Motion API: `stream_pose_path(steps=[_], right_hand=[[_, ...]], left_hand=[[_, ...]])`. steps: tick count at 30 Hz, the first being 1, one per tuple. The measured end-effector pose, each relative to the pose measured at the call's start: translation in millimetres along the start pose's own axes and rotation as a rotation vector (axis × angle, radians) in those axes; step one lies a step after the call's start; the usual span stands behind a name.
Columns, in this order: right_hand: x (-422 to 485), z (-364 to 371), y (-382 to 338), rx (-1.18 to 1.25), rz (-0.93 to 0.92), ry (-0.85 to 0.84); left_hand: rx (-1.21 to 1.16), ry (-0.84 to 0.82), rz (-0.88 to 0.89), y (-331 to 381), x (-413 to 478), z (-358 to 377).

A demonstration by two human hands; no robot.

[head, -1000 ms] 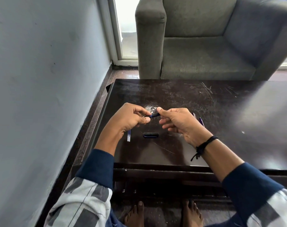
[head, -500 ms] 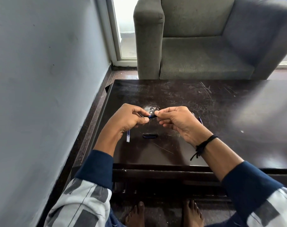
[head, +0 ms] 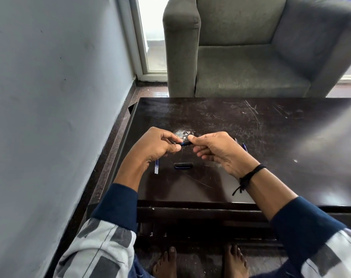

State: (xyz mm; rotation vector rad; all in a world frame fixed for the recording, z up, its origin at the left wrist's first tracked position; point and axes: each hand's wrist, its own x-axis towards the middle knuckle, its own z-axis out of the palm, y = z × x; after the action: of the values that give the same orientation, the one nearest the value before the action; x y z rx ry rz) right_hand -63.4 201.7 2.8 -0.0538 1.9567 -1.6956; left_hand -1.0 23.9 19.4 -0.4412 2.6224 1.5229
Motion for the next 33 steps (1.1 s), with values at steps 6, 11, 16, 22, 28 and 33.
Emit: stream_pose_path(steps=[6, 11, 16, 22, 28, 33], right_hand=[[1.2, -1.2, 0.7, 0.011, -0.021, -0.007], [0.2, -1.0, 0.7, -0.056, -0.021, 0.003], [2.3, -4.5, 0.2, -0.005, -0.048, -0.017], [3.9, -4.2, 3.3, -0.047, -0.06, -0.003], [5.9, -5.1, 1.7, -0.035, -0.079, -0.035], [7.3, -4.4, 4.5, -0.099, -0.092, -0.018]], left_hand=[[0.024, -0.001, -0.001, 0.8, 0.1, 0.4], [0.021, 0.0, 0.003, -0.2, 0.6, 0.5], [0.033, 0.003, 0.01, -0.6, 1.4, 0.4], [0.054, -0.003, 0.012, -0.8, 0.7, 0.1], [0.057, -0.007, 0.008, -0.1, -0.5, -0.5], [0.041, -0.012, 0.014, 1.0, -0.4, -0.2]])
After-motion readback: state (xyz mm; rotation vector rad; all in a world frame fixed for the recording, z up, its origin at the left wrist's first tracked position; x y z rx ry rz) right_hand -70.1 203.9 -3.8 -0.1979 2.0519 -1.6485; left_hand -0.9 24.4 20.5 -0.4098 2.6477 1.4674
